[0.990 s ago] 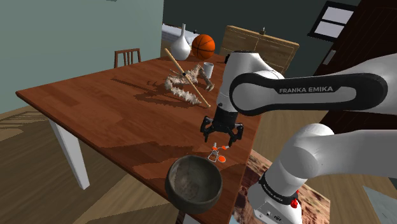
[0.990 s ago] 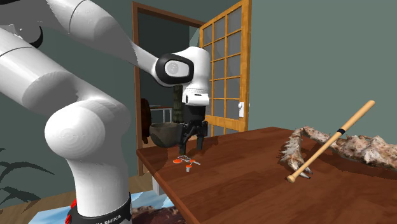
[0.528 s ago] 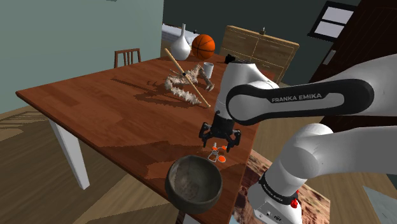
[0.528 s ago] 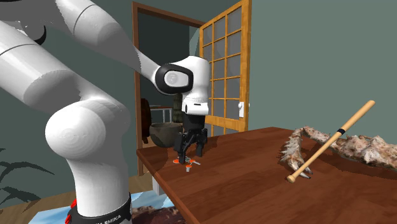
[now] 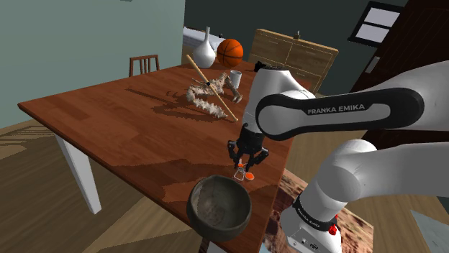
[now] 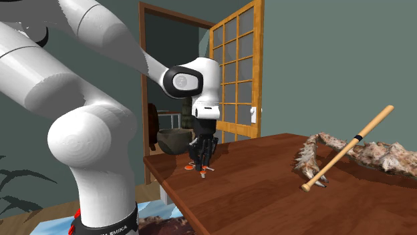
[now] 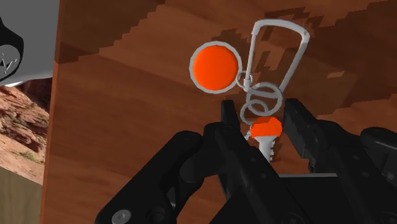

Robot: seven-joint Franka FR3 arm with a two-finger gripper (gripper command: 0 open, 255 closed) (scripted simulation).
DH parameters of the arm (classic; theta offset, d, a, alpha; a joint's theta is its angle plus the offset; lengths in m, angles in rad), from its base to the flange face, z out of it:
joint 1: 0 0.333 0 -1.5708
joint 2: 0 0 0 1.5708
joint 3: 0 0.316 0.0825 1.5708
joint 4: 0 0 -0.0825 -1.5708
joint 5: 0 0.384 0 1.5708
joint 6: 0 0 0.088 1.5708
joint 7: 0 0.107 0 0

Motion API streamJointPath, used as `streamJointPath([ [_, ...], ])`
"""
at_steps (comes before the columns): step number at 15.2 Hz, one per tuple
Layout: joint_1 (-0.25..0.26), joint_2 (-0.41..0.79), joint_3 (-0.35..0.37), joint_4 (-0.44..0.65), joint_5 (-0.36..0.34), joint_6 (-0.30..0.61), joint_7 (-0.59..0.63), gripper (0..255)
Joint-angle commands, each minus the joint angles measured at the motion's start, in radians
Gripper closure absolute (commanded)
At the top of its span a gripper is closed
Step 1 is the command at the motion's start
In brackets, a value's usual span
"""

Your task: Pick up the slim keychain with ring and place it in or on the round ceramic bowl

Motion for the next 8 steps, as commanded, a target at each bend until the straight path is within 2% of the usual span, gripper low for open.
streamJointPath([
  [1, -0.002, 0.003, 0.001, -0.007, -0.005, -0.018, 0.001, 255],
  [8, -0.001, 0.002, 0.000, -0.010, -0.005, -0.016, 0.000, 255],
])
